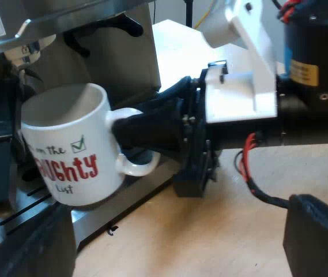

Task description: Place mug into machine

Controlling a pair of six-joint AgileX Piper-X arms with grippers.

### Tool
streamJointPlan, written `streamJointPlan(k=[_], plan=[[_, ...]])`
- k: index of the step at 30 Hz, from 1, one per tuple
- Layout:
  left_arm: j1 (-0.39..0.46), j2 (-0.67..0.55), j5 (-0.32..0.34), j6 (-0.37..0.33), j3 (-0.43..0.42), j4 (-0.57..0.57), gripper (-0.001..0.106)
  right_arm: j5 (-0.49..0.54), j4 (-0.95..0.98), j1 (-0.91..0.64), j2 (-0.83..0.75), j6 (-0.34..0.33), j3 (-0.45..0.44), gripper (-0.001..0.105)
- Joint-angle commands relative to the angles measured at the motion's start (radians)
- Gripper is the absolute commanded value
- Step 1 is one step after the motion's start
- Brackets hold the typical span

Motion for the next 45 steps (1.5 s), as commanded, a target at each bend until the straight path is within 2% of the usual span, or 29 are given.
streamJointPlan(k=[1,8,14,22,31,33,34,35,36,38,40,45], plan=[[-0.003,-0.002,0.014,-0.012,-0.001,-0.022,0.085,0.003,-0.038,0.002,0.013,0.003,-0.039,0.000],[-0.003,-0.002,0.030,-0.012,-0.001,-0.022,0.085,0.010,-0.038,0.002,0.076,0.003,-0.098,0.000],[-0.003,-0.002,0.037,-0.012,-0.001,-0.022,0.085,0.071,-0.038,0.002,0.130,0.033,-0.148,0.000],[-0.003,-0.002,0.052,-0.012,-0.001,-0.022,0.085,0.112,-0.038,0.000,0.137,0.033,-0.152,0.000],[-0.003,-0.002,0.052,-0.012,-0.001,-0.022,0.085,0.114,-0.038,0.000,0.137,0.033,-0.152,0.000],[-0.003,-0.002,0.052,-0.012,-0.001,-0.022,0.085,0.114,-0.038,0.000,0.137,0.033,-0.152,0.007],[-0.003,-0.002,0.052,-0.012,-0.001,-0.022,0.085,0.114,-0.038,0.000,0.137,0.033,-0.152,0.014],[-0.003,-0.002,0.052,-0.012,-0.001,-0.022,0.085,0.114,-0.038,0.000,0.137,0.035,-0.152,0.027],[-0.003,-0.002,0.052,-0.012,-0.001,-0.022,0.085,0.114,-0.038,0.000,0.137,0.042,-0.152,0.034],[-0.003,-0.002,0.052,-0.012,-0.001,-0.022,0.085,0.112,-0.038,0.002,0.137,0.050,-0.152,0.060],[-0.003,-0.002,0.052,-0.012,-0.001,-0.022,0.085,0.112,-0.038,0.002,0.137,0.052,-0.152,0.068],[-0.003,-0.002,0.052,-0.012,-0.020,-0.022,0.085,0.115,-0.025,0.018,0.125,0.056,-0.152,0.064]])
